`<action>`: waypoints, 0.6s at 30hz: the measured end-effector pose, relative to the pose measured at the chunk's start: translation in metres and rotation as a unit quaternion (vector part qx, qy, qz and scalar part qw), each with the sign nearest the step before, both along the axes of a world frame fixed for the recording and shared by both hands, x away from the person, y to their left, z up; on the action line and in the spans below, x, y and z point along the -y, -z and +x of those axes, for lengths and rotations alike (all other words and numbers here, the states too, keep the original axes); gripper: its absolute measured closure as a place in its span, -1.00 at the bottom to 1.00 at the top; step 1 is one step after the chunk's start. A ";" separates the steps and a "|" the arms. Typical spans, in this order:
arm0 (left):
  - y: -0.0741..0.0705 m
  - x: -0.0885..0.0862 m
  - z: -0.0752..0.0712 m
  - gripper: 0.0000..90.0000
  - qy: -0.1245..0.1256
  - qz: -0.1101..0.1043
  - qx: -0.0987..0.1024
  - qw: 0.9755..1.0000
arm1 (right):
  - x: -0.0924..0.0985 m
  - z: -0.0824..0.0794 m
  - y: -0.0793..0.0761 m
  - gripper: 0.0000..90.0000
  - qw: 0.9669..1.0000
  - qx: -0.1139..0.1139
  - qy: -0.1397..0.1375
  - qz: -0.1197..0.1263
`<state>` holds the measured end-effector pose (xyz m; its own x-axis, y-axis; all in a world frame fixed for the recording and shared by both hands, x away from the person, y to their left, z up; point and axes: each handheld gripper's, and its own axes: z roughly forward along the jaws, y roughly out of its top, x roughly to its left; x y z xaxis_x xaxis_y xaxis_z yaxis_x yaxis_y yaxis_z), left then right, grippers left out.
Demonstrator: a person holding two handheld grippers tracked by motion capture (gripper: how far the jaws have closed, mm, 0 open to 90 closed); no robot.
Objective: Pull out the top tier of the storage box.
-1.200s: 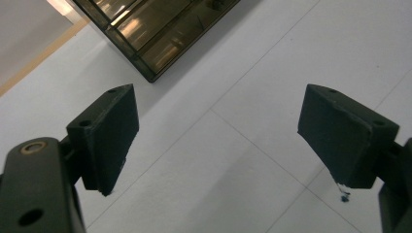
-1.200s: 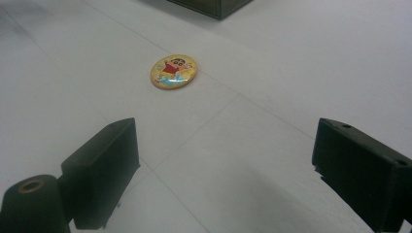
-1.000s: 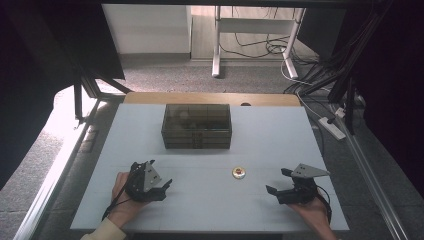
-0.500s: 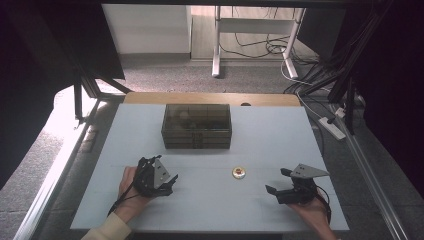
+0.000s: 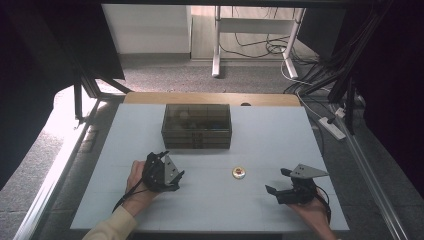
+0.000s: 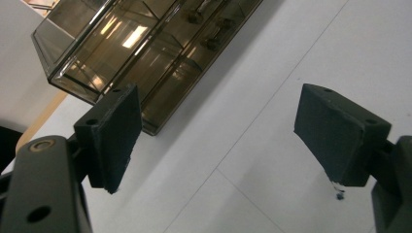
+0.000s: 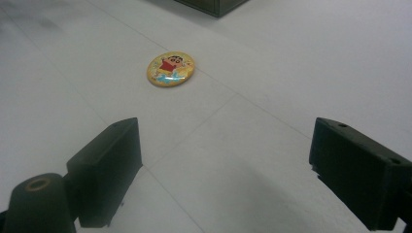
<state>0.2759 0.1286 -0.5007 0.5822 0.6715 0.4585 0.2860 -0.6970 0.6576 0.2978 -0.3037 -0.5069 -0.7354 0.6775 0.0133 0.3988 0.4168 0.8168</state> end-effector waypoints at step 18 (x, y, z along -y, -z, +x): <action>-0.007 0.014 0.010 -0.56 0.009 0.004 0.014 1.000 | 0.000 0.001 0.001 -0.74 1.000 -0.001 -0.001 -0.001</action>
